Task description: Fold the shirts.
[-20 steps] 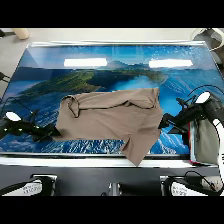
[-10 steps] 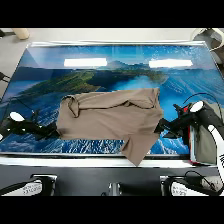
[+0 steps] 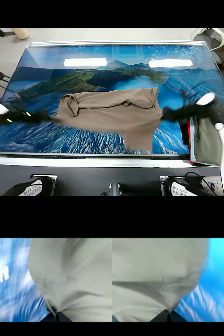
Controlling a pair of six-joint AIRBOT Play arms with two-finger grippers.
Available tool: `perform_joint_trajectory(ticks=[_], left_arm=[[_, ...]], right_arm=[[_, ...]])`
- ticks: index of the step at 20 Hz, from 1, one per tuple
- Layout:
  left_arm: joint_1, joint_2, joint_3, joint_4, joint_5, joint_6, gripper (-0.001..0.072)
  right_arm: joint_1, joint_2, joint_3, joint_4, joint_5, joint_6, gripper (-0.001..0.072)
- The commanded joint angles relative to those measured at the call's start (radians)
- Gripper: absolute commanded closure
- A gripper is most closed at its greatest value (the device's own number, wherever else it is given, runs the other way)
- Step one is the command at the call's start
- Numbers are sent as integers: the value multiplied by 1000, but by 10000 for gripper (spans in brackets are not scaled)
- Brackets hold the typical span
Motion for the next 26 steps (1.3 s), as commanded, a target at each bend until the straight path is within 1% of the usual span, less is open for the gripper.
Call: perform_joint_trajectory(ticks=[1, 3, 4, 5, 6, 7, 11, 13, 15, 17, 18, 19, 20, 21, 22, 24, 26], left_arm=[[0, 232, 379, -10, 64, 14, 670], [0, 360, 623, 7, 219, 14, 671], [0, 410, 704, 26, 286, 13, 671], [0, 452, 762, 58, 322, -32, 671], [0, 485, 787, 82, 320, -115, 671], [0, 513, 790, 88, 301, -173, 672], [0, 520, 790, 173, 161, -176, 671], [0, 494, 790, 195, 100, -143, 671], [0, 433, 790, 227, -26, -119, 671], [0, 326, 764, 289, -234, -69, 671], [0, 263, 707, 307, -298, -58, 671], [0, 207, 636, 309, -305, -46, 671], [-2, 151, 562, 305, -276, -29, 672], [-15, 87, 491, 306, -219, -26, 672], [-28, 20, 435, 306, -157, -27, 672], [-55, -130, 388, 305, -65, -27, 672], [-78, -289, 409, 305, -14, -36, 671]], right_arm=[[-1, 246, 382, -50, -26, -4, 697], [-1, 407, 598, -151, -146, 9, 698], [-1, 481, 665, -212, -199, 65, 698], [-1, 537, 702, -247, -218, 119, 698], [-1, 584, 714, -266, -211, 130, 698], [-1, 616, 714, -274, -186, 120, 698], [-1, 640, 714, -300, -110, 116, 698], [-1, 615, 714, -322, -56, 116, 697], [-1, 554, 714, -373, 48, 116, 697], [-1, 446, 697, -391, 151, 114, 697], [-1, 375, 674, -388, 200, 116, 697], [-1, 285, 645, -365, 261, 116, 697], [-1, 193, 615, -331, 312, 113, 698], [-1, 89, 583, -281, 340, 112, 698], [5, -10, 550, -233, 332, 113, 698], [66, -191, 534, -229, 251, 121, 698], [143, -330, 534, -243, 120, 116, 697]])
